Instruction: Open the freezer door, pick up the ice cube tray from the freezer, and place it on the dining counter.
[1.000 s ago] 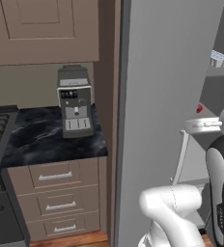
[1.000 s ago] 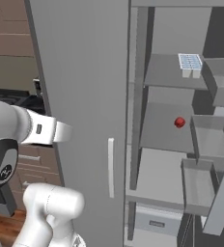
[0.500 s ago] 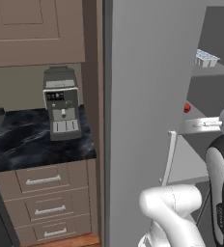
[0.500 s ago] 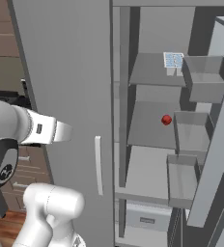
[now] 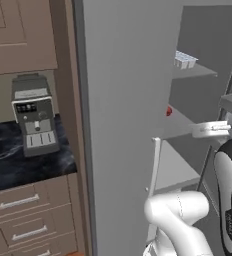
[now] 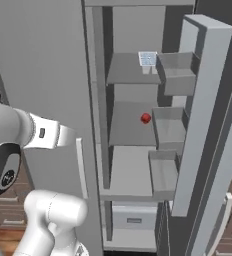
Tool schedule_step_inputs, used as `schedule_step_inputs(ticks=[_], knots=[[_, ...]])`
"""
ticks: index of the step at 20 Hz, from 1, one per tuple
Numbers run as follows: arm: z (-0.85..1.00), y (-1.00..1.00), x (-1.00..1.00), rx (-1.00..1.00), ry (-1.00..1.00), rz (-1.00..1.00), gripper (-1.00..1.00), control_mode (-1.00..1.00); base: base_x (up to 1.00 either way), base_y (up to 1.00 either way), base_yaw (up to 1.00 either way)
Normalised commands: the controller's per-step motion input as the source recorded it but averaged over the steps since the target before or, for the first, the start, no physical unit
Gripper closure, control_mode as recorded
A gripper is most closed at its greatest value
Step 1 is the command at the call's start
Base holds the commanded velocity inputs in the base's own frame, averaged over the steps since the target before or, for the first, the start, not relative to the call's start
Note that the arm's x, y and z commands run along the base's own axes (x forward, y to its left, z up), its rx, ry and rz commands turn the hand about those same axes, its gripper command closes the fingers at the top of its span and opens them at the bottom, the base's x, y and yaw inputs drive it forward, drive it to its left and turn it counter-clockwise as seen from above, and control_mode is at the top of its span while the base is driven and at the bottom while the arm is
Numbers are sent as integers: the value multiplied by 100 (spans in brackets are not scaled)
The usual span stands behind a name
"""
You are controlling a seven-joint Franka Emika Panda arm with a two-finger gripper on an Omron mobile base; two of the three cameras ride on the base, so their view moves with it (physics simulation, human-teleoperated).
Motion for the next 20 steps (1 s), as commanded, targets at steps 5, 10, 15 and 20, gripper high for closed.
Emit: schedule_step_inputs(ticks=[5,10,15,20], knots=[[0,0,0,0,0,0,-100,100,17,-8,-32],[0,0,0,0,0,0,-100,100,28,-5,-33],[0,0,0,0,0,0,-100,100,40,-8,-28],[0,0,0,0,0,0,-100,100,47,-14,-10]])
